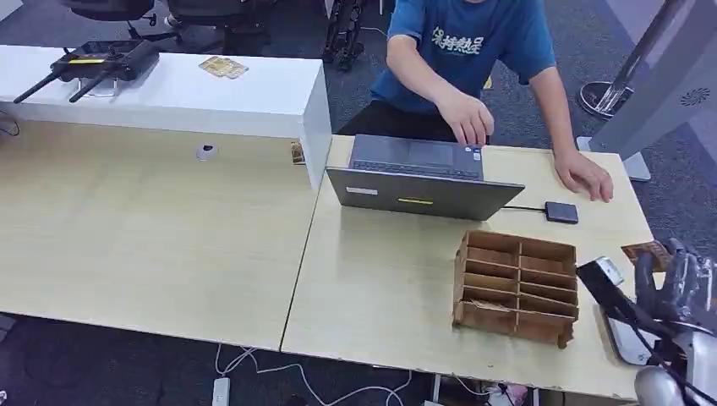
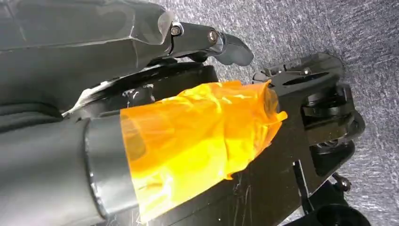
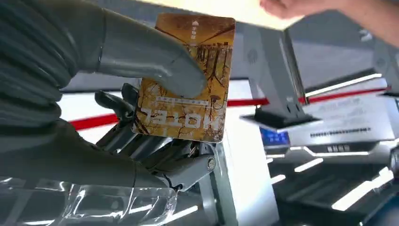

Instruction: Pass the card to the sensor for recognition and then transmit it.

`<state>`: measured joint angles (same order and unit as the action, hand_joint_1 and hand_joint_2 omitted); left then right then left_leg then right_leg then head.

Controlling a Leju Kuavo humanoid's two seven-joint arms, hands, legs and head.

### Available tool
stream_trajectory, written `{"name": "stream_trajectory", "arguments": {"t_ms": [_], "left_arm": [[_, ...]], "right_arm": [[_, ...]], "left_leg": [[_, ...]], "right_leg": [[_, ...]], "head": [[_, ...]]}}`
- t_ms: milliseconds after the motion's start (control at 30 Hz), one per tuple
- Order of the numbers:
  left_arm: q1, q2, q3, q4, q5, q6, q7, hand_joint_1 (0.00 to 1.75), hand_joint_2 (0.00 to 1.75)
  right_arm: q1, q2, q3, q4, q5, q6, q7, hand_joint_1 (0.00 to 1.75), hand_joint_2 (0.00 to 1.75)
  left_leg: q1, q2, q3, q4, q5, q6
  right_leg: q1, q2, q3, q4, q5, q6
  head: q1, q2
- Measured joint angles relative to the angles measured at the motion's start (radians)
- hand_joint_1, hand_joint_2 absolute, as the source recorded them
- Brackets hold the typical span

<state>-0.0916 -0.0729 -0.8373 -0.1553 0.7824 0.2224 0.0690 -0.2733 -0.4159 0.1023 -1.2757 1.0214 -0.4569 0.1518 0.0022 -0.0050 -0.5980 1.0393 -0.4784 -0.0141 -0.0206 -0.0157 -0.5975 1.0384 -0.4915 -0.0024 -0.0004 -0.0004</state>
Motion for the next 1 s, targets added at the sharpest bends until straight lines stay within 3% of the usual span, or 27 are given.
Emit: {"name": "stream_trajectory", "arguments": {"t_ms": [200, 400, 1000], "left_arm": [[-0.003, 0.0, -0.018, 0.0, -0.002, 0.0, 0.002, 0.0, 0.0], [-0.005, 0.0, -0.024, 0.0, -0.008, 0.0, 0.003, 0.0, 0.0], [-0.017, 0.003, -0.06, 0.006, -0.018, -0.026, 0.024, 0.0, 0.0]], "right_arm": [[-0.037, 0.039, 0.0, -0.01, 0.045, -0.016, 0.004, 1.75, 1.75], [-0.16, 0.078, 0.004, -0.025, 0.057, 0.006, 0.004, 1.75, 1.75], [-0.458, 0.204, 0.164, 0.042, 0.123, 0.041, 0.042, 1.75, 1.75]], "left_leg": [[0.0, 0.001, 0.0, 0.0, 0.001, 0.0], [0.0, 0.001, 0.0, 0.0, 0.001, 0.0], [0.0, 0.0, 0.0, 0.0, 0.002, -0.001]], "right_leg": [[0.0, 0.001, 0.0, 0.0, 0.0, 0.0], [0.0, 0.001, 0.0, 0.0, 0.001, -0.001], [0.0, 0.001, -0.001, 0.001, 0.001, -0.001]], "head": [[0.0, 0.0], [0.0, 0.0], [0.0, 0.0]]}}
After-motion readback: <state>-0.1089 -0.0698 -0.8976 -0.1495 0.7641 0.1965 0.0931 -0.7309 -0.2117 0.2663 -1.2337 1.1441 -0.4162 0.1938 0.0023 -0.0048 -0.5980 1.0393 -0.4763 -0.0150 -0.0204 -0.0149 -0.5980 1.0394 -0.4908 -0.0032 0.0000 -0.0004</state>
